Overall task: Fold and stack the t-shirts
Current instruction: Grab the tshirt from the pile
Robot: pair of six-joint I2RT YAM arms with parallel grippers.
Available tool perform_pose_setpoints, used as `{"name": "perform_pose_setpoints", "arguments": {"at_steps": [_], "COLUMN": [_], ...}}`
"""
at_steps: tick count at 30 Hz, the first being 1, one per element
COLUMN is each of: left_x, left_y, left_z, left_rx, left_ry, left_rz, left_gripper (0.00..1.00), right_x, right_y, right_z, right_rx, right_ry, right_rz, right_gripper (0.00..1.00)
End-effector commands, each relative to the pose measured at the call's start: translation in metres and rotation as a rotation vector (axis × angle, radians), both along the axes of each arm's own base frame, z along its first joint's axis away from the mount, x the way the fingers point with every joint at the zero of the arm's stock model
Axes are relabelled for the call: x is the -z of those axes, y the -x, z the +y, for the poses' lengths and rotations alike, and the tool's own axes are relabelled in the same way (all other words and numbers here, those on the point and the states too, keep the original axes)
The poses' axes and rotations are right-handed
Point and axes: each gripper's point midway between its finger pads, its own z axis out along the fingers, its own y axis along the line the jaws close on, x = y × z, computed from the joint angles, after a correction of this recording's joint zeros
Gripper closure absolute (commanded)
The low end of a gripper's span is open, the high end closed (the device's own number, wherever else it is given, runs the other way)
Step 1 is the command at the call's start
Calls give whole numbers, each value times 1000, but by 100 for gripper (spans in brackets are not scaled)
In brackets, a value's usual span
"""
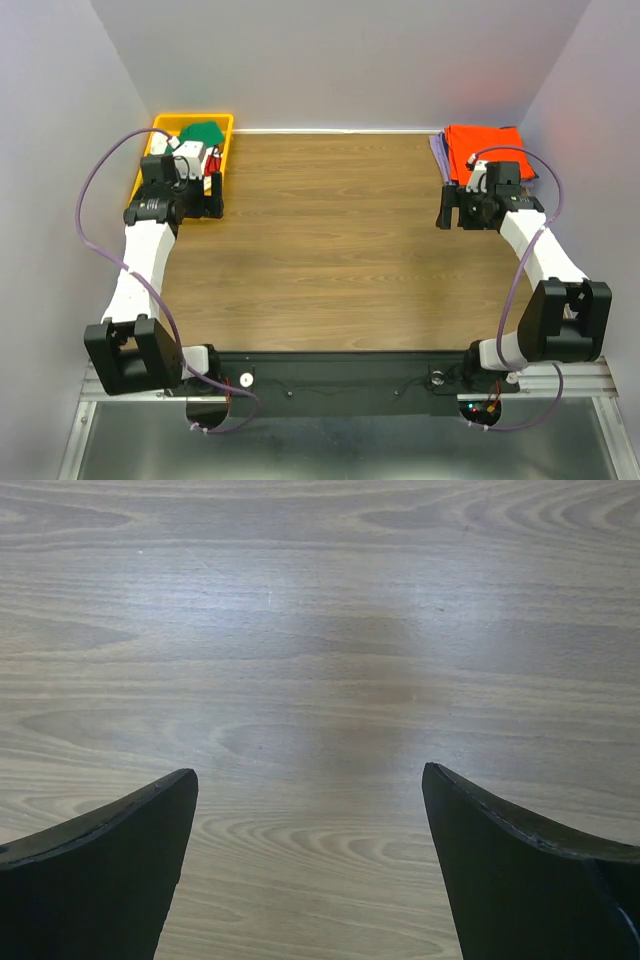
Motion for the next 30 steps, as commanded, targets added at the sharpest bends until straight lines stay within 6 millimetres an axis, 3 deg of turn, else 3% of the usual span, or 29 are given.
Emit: {"name": "perform_pose_setpoints", "arguments": {"at_steps": [1,2,3,5,6,7,8,9,10,11,15,19,20,21,23,30], "left_x": [-25,-37,-30,-47,-38,-58,-63,-66,-53,-73,-77,-69,-54,-57,-44,3], "left_y": [-23,-30,-38,-53,-61,-73,-80,-88,-97,-110,-143,-172,-179,-184,-193,-211], "left_z": [6,10,10,15,22,27,32,39,50,58,87,108,111,115,120,121], "left_rx": [3,-7,0,-6,-23,-35,-51,-67,-87,-102,-119,-114,-105,-99,-87,-24], "left_ry": [-31,-42,-37,-46,-52,-61,-69,-77,-79,-87,-87,-112,-113,-120,-134,-128], "left_rz": [-55,-68,-39,-55,-18,-61,-66,-66,-23,-66,-61,-55,-29,-42,-33,7], "left_gripper": [1,2,2,2,2,2,2,2,2,2,4,7,8,9,13,20], "right_x": [-20,-19,-20,-20,-17,-17,-16,-14,-11,-9,-5,-5,-4,-3,-1,13], "right_y": [-14,-13,-13,-11,-11,-10,-10,-9,-8,-8,-6,-7,-6,-6,-5,-4], "right_z": [-1,0,1,1,2,2,1,1,0,0,0,0,0,1,1,2], "right_rx": [-9,-22,-28,-39,-45,-47,-48,-51,-49,-47,-46,-44,-45,-48,-49,-58], "right_ry": [6,5,6,7,6,7,10,12,13,13,11,13,14,10,8,3], "right_rz": [-64,-60,-63,-57,-45,-36,-26,-10,6,14,29,33,36,40,47,85], "right_gripper": [0,0,0,0,0,0,0,0,0,0,0,0,0,0,0,0]}}
